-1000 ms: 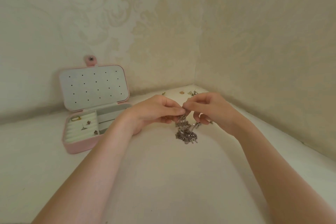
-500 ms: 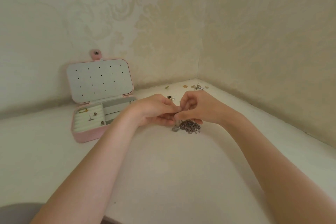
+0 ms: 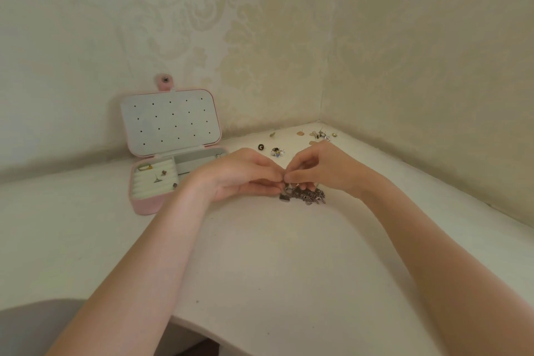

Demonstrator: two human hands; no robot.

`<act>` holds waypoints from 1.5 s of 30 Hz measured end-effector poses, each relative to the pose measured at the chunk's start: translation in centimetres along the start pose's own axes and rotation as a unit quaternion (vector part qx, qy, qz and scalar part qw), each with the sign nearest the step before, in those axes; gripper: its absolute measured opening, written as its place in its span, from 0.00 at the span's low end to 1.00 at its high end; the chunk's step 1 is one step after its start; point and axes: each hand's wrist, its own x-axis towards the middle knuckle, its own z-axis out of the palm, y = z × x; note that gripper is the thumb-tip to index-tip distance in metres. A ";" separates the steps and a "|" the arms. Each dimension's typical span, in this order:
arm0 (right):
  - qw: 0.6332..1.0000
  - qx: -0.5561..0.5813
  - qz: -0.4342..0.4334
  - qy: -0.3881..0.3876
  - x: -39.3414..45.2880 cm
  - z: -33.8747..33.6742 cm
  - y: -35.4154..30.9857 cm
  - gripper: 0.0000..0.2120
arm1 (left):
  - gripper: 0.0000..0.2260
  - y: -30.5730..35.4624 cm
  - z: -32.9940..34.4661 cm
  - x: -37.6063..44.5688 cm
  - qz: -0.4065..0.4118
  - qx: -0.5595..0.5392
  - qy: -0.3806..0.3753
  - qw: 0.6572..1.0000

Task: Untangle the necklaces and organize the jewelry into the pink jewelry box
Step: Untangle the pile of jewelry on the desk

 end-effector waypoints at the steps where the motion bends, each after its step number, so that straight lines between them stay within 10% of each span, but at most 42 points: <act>1: 1.000 0.002 -0.003 -0.002 -0.1 -0.1 -0.1 0.02 | 0.06 0.0 0.0 -0.1 0.006 0.000 -0.008 1.000; 22: 1.000 -0.026 0.001 0.002 0.0 -0.6 0.0 0.07 | 0.06 -0.3 0.9 0.4 0.076 0.118 0.051 0.989; 31: 0.985 -0.129 -0.005 0.119 -0.2 -2.4 -0.4 0.07 | 0.09 -0.2 0.8 0.8 0.127 0.213 0.138 0.959; 36: 0.970 0.087 -0.087 0.208 -0.2 -1.6 -1.7 0.09 | 0.07 -0.3 0.6 0.9 0.149 0.251 0.165 0.942; 45: 0.955 0.197 -0.114 0.189 -0.3 -1.0 -3.0 0.09 | 0.04 0.8 1.5 -0.2 0.190 -0.053 0.056 0.979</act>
